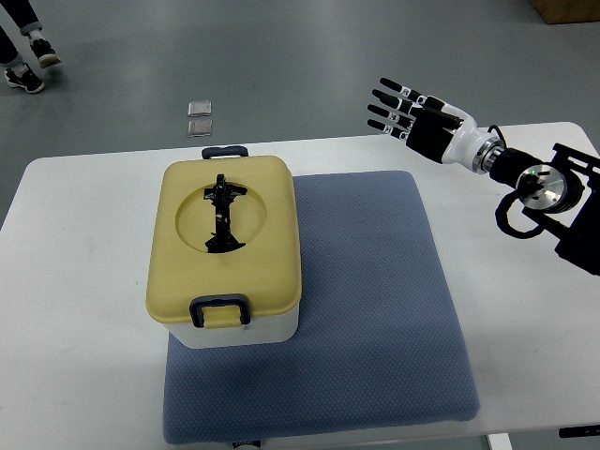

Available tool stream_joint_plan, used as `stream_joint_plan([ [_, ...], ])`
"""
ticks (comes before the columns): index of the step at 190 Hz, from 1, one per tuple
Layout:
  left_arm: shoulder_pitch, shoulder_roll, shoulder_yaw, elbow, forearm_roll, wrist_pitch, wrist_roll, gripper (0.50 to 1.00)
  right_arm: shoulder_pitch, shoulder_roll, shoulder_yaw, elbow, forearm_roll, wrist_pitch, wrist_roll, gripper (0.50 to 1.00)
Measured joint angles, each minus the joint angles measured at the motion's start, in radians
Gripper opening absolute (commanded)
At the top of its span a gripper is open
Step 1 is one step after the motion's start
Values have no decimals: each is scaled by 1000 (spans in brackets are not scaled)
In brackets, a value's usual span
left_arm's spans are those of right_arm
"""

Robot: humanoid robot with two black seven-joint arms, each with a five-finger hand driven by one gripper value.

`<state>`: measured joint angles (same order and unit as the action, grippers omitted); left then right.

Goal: Open white storage box with right hand
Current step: 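Move the right hand toward the yellow-lidded white box, then lower the right hand over the black handle on the yellow lid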

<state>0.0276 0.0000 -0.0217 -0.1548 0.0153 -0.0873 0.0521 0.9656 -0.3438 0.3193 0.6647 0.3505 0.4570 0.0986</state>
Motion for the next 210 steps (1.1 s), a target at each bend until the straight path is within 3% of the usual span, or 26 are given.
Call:
stream_joint_plan([
  [108,0,0,2,0,0,0,0,1000,61,-5,58,36,-295,91,12,924],
  [210,0,0,2,0,0,0,0,1000,171,-29,58,199,-700,93,33,924],
])
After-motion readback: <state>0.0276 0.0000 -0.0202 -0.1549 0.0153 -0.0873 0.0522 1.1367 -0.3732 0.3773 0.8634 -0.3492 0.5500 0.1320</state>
